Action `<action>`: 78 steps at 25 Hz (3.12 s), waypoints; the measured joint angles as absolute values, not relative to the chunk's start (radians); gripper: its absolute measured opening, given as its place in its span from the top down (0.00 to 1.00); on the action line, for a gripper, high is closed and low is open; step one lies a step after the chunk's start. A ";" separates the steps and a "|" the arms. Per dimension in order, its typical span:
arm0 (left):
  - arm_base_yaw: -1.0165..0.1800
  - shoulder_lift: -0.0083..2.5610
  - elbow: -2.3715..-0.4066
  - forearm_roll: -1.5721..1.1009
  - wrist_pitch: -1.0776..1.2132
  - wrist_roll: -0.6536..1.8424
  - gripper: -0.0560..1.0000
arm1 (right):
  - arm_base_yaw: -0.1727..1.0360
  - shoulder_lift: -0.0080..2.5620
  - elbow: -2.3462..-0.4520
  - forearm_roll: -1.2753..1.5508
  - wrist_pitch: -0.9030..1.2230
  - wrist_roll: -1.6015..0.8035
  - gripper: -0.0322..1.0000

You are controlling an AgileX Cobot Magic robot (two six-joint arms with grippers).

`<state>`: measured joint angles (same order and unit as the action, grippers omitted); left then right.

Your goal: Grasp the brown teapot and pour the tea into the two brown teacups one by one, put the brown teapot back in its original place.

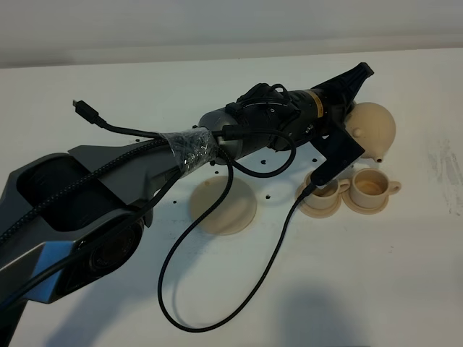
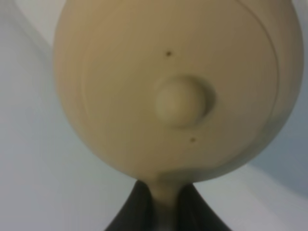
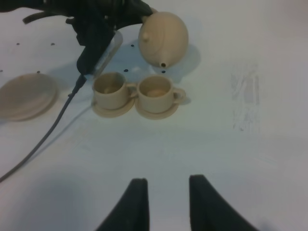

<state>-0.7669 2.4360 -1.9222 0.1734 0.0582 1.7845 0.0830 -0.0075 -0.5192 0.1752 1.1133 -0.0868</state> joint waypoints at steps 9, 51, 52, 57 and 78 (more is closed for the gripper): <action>-0.767 2.436 -1.922 0.177 0.050 1.834 0.87 | 0.083 -0.008 -0.519 0.175 1.113 -0.087 0.77; -0.797 2.436 -1.922 0.326 0.009 1.958 0.87 | 0.083 -0.008 -0.519 0.175 1.113 -0.087 0.77; -0.797 2.436 -1.922 0.326 0.009 1.959 0.87 | 0.083 -0.008 -0.519 0.175 1.113 -0.087 0.77; -0.797 2.436 -1.922 0.326 0.000 1.964 0.87 | 0.083 -0.008 -0.519 0.175 1.113 -0.087 0.77; -0.811 2.425 -1.922 0.350 0.014 1.986 0.87 | 0.083 -0.008 -0.519 0.175 1.113 -0.087 0.77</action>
